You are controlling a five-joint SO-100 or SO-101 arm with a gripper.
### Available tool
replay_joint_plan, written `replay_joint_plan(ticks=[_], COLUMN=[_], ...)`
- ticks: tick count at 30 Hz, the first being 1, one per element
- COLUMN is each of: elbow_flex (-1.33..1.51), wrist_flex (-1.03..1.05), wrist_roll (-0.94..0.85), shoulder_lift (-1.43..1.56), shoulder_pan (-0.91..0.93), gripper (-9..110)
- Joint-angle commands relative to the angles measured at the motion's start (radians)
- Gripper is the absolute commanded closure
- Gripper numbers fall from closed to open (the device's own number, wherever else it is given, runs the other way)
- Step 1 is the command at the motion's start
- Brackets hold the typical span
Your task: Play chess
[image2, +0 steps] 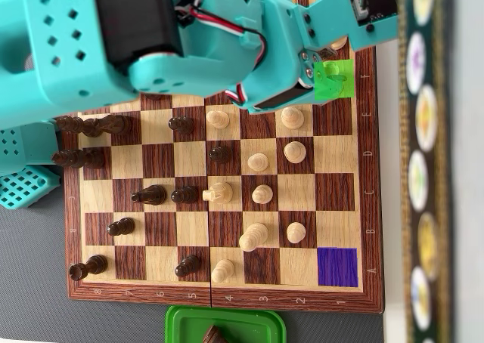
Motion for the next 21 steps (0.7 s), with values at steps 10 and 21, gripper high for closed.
replay_joint_plan(ticks=[10, 21], elbow_flex=[-0.046, -0.035], wrist_flex=[-0.006, -0.003], wrist_roll=[-0.006, -0.002], shoulder_lift=[0.023, 0.11], shoulder_pan=[0.026, 0.023], gripper=[87, 87])
